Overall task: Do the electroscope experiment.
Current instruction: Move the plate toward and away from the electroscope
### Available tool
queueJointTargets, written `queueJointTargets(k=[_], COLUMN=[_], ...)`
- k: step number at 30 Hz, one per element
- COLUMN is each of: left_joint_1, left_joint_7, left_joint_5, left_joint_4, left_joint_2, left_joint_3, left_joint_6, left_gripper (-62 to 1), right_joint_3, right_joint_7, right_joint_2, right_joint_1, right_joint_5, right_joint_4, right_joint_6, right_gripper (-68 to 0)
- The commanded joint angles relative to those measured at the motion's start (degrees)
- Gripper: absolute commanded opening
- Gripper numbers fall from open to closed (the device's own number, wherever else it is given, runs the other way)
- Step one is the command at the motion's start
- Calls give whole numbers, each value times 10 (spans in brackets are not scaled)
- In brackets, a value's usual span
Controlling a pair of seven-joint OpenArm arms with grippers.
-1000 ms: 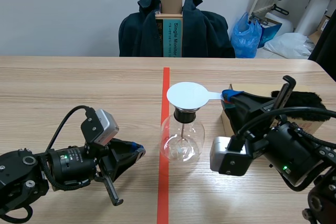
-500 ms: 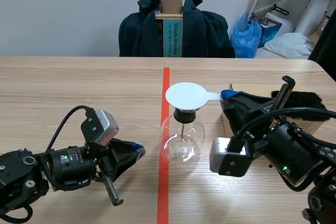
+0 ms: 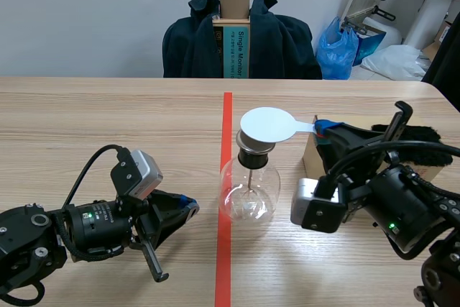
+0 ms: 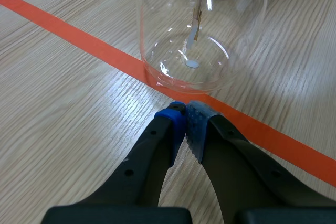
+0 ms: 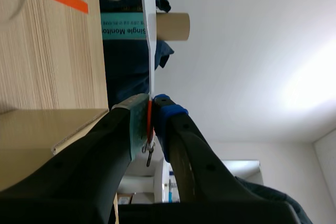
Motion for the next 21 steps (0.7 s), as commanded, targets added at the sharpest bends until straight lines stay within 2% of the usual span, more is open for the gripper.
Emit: queueJointTargets(k=[1, 8, 13, 17, 21], left_joint_1=[-2, -2, -2, -2, -2], left_joint_7=[-12, -12, -12, -12, -12], left_joint_5=[-6, -6, -6, -6, -6], left_joint_4=[11, 11, 11, 11, 11], left_joint_2=[3, 3, 3, 3, 3], left_joint_3=[-5, -5, -5, -5, -5], left_joint_6=[0, 0, 0, 0, 0], left_gripper=[-588, -588, -588, -588, -588], right_joint_3=[7, 7, 7, 7, 7], right_joint_7=[-17, -106, -149, -164, -150], right_joint_2=[6, 6, 6, 6, 6], right_joint_1=[7, 7, 7, 7, 7], right_joint_5=[2, 2, 2, 2, 2], right_joint_4=[10, 10, 10, 10, 10], right_joint_6=[-7, -7, -7, -7, -7], right_gripper=[-667, -667, -667, -667, -667])
